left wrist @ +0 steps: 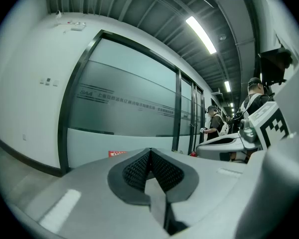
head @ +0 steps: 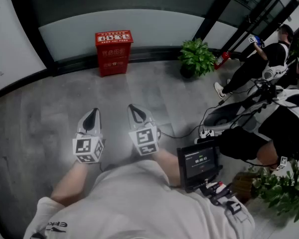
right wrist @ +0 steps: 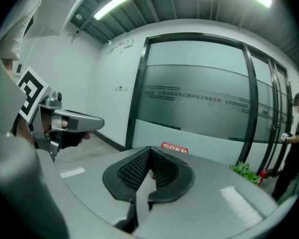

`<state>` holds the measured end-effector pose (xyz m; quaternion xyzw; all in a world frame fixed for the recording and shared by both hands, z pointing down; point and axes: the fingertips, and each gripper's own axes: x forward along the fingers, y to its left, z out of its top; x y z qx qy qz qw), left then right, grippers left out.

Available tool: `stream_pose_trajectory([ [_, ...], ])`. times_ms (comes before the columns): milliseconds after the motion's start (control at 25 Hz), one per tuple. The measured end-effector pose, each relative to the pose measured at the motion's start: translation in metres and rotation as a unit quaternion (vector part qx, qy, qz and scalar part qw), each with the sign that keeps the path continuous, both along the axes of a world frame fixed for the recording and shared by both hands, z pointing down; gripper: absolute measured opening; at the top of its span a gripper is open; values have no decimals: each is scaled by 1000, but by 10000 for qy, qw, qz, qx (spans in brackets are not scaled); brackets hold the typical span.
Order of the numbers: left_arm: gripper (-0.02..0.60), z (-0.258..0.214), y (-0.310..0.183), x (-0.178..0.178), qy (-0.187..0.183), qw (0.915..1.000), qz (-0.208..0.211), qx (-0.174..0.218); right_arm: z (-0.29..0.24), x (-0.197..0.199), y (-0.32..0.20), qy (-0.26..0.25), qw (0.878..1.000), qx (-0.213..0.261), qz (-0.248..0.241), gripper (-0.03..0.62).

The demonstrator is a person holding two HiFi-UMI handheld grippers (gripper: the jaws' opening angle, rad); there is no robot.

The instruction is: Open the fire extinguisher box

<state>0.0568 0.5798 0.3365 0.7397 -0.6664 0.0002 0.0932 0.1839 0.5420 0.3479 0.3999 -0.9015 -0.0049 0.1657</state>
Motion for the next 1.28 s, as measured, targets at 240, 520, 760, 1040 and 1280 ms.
stream_pose_trajectory([
  [240, 2, 5, -54, -3, -46, 9999, -100, -70, 7, -3, -60, -116, 9999, -59, -38, 14],
  [520, 3, 14, -125, 6, -108, 9989, -391, -234, 17, 12, -136, -171, 9994, -214, -194, 14],
  [760, 3, 12, -195, 18, -205, 9975, -626, -253, 17, 27, -207, -209, 9987, -230, -394, 14],
  [1040, 2, 11, -251, 19, -295, 9964, -752, -267, 16, 29, -263, -204, 9981, -206, -536, 14],
  [1280, 2, 21, -285, -10, -330, 9965, -715, -290, 21, 4, -296, -118, 9985, -177, -505, 14],
])
